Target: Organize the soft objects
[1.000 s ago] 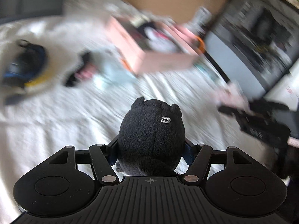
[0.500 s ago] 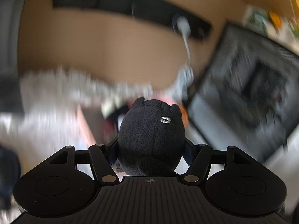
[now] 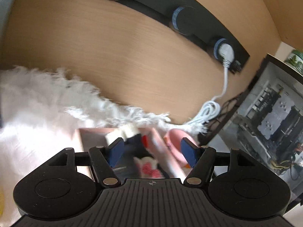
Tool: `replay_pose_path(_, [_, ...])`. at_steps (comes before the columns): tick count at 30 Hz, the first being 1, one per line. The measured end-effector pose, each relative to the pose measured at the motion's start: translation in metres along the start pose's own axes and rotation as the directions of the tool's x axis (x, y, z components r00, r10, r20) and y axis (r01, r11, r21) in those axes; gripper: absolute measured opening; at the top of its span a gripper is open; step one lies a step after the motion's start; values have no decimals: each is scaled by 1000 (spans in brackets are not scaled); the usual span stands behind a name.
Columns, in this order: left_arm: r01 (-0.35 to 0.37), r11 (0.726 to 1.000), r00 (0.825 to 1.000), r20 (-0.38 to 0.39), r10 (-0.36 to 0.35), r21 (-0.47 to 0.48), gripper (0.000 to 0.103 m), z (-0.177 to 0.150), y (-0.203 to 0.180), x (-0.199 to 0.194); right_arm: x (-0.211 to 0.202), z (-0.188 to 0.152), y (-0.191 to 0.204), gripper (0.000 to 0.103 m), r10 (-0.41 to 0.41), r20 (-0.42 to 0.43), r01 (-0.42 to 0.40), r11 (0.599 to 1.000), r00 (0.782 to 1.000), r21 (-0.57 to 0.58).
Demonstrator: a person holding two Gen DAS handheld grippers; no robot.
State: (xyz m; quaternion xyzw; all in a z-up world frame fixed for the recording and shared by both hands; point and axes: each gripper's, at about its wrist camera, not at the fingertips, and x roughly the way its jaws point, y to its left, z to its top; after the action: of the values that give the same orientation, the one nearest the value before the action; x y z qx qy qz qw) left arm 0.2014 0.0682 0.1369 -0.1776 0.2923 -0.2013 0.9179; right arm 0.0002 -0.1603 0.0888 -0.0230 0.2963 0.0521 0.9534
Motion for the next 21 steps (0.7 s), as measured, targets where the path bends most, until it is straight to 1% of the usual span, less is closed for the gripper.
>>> replay_pose_path(2, [-35, 999, 999, 9, 35, -19, 71, -7, 8, -17, 9, 29, -3, 21, 35, 21, -35, 999, 999, 4])
replay_pose_path(4, [-59, 997, 998, 8, 59, -46, 71, -25, 18, -36, 22, 63, -5, 21, 83, 38, -84, 996, 996, 11])
replay_pose_path(6, [-71, 995, 997, -21, 69, -66, 71, -49, 29, -54, 44, 100, -1, 21, 142, 39, -142, 990, 989, 8])
replay_pose_path(8, [-88, 993, 995, -48, 84, -81, 71, -75, 39, -70, 73, 133, 10, 21, 187, 27, -187, 982, 982, -12])
replay_pose_path(9, [-98, 991, 994, -57, 94, -89, 71, -86, 42, -77, 92, 150, 17, 21, 206, 9, -206, 978, 978, -11])
replay_pose_path(10, [-111, 989, 992, -72, 104, -101, 71, -97, 46, -85, 116, 167, 25, 21, 229, -27, -229, 973, 973, 3])
replay_pose_path(12, [-123, 985, 989, -97, 112, -118, 71, -114, 52, -97, 166, 192, 41, 21, 284, -118, -280, 959, 952, 50])
replay_pose_path(13, [-126, 985, 988, -106, 114, -116, 71, -121, 53, -104, 196, 202, 51, 21, 308, -171, -301, 951, 936, 70])
replay_pose_path(15, [-141, 986, 985, -116, 130, -90, 71, -134, 54, -116, 243, 209, 68, 21, 311, -256, -297, 950, 915, 93])
replay_pose_path(16, [-153, 985, 983, -118, 144, -75, 71, -138, 54, -123, 273, 210, 77, 21, 314, -326, -294, 949, 892, 111])
replay_pose_path(17, [-165, 984, 981, -117, 158, -59, 71, -144, 55, -130, 294, 207, 82, 21, 309, -376, -283, 951, 873, 124])
replay_pose_path(19, [-189, 981, 977, -111, 184, -39, 71, -152, 59, -142, 332, 199, 95, 21, 273, -483, -243, 962, 832, 124])
replay_pose_path(21, [-225, 974, 969, -111, 220, -36, 71, -158, 66, -149, 352, 191, 101, 21, 254, -542, -222, 967, 801, 126])
